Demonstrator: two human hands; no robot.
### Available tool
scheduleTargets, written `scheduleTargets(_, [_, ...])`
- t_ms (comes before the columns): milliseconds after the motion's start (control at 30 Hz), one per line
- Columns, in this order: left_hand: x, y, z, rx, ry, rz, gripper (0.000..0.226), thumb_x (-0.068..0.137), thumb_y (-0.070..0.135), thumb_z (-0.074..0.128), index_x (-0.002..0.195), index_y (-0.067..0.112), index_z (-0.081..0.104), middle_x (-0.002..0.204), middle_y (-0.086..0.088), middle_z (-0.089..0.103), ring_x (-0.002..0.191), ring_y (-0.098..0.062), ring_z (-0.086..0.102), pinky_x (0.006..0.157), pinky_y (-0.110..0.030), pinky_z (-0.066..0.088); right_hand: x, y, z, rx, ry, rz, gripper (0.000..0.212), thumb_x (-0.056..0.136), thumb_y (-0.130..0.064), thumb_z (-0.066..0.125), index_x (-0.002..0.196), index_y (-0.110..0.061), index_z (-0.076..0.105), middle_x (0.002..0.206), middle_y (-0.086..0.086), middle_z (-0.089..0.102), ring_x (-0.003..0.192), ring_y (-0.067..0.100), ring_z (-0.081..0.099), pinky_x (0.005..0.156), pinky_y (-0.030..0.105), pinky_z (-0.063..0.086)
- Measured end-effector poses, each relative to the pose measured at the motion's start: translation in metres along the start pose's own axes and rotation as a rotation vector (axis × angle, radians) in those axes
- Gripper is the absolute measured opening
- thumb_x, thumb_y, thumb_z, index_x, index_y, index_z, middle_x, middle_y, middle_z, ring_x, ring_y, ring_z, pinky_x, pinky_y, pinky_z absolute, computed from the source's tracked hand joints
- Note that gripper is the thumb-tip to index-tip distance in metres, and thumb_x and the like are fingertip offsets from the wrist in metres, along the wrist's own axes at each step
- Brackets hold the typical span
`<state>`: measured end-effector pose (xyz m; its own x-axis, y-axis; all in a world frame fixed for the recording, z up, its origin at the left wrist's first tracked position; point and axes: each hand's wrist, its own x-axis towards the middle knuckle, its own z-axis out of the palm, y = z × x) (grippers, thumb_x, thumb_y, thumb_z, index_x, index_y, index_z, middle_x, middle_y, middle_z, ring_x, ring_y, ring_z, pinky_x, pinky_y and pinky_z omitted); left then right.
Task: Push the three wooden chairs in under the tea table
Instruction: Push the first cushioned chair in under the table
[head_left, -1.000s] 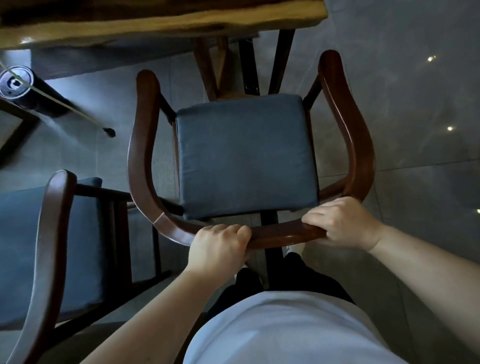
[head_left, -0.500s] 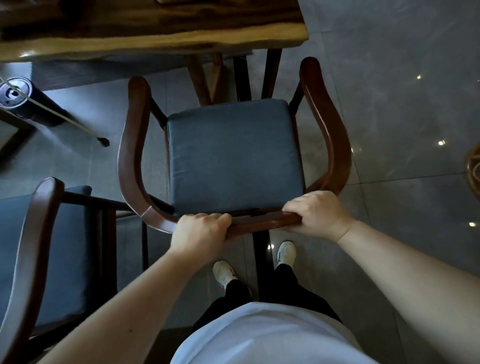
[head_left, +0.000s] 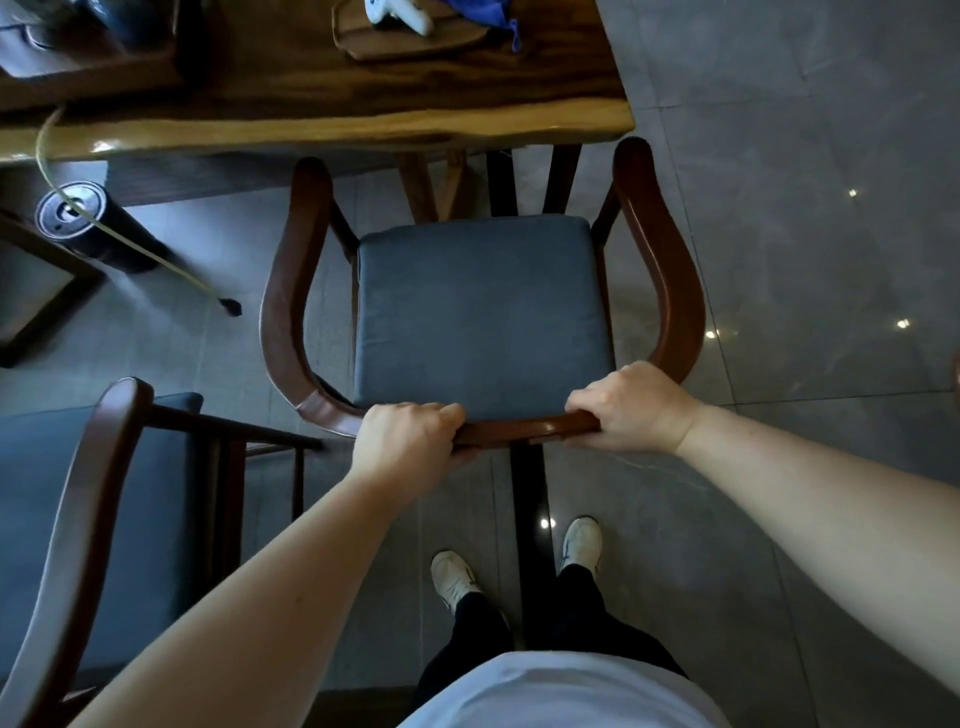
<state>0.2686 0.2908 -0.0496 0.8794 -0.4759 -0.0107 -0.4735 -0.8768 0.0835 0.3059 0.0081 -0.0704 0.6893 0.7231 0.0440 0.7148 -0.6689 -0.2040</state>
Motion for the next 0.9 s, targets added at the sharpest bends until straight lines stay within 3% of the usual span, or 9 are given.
scheduleTargets(133, [0.022, 0.016, 0.005, -0.018, 0.037, -0.018, 0.042, 0.063, 0.050, 0.079, 0.064, 0.019, 0.050, 0.053, 0.003, 0.057, 0.043, -0.026, 0.055, 0.043, -0.025, 0.028, -0.002, 0.026, -0.008, -0.003, -0.008, 0.035, 0.037, 0.073, -0.054, 0.076, 0.072, -0.018, 0.066, 0.059, 0.000, 0.067, 0.053, 0.029, 0.065, 0.047, 0.033, 0.050])
scheduleTargets(333, [0.039, 0.003, -0.002, -0.022, 0.005, 0.020, 0.043, 0.076, 0.059, 0.065, 0.073, 0.018, 0.052, 0.061, 0.004, 0.059, 0.051, -0.024, 0.058, 0.047, -0.032, 0.046, 0.006, 0.032, -0.018, 0.036, 0.025, 0.106, 0.036, 0.072, -0.056, 0.075, 0.070, -0.022, 0.065, 0.057, -0.003, 0.066, 0.051, 0.025, 0.063, 0.047, 0.030, 0.046])
scheduleTargets(567, [0.033, -0.024, -0.010, 0.037, -0.088, -0.001, 0.040, 0.078, 0.058, 0.064, 0.081, 0.018, 0.060, 0.068, 0.005, 0.064, 0.058, -0.023, 0.061, 0.049, -0.028, 0.037, 0.028, 0.011, -0.008, 0.031, 0.028, 0.095, 0.037, 0.073, -0.053, 0.078, 0.070, -0.019, 0.064, 0.057, -0.001, 0.065, 0.050, 0.028, 0.063, 0.046, 0.030, 0.041])
scheduleTargets(667, [0.035, -0.027, -0.012, 0.035, -0.121, -0.036, 0.041, 0.080, 0.061, 0.059, 0.084, 0.020, 0.058, 0.073, 0.006, 0.064, 0.064, -0.021, 0.062, 0.052, -0.028, 0.035, 0.034, 0.011, -0.009, 0.012, -0.002, 0.065, 0.038, 0.074, -0.053, 0.078, 0.070, -0.018, 0.064, 0.055, -0.001, 0.064, 0.047, 0.027, 0.062, 0.044, 0.029, 0.042])
scheduleTargets(900, [0.052, -0.011, -0.007, 0.063, -0.138, -0.067, 0.046, 0.082, 0.068, 0.050, 0.086, 0.023, 0.055, 0.075, 0.007, 0.062, 0.068, -0.019, 0.062, 0.054, -0.029, 0.036, 0.028, 0.032, -0.023, 0.005, -0.101, 0.140, 0.039, 0.077, -0.061, 0.070, 0.080, -0.022, 0.067, 0.067, -0.002, 0.069, 0.059, 0.023, 0.066, 0.052, 0.031, 0.050])
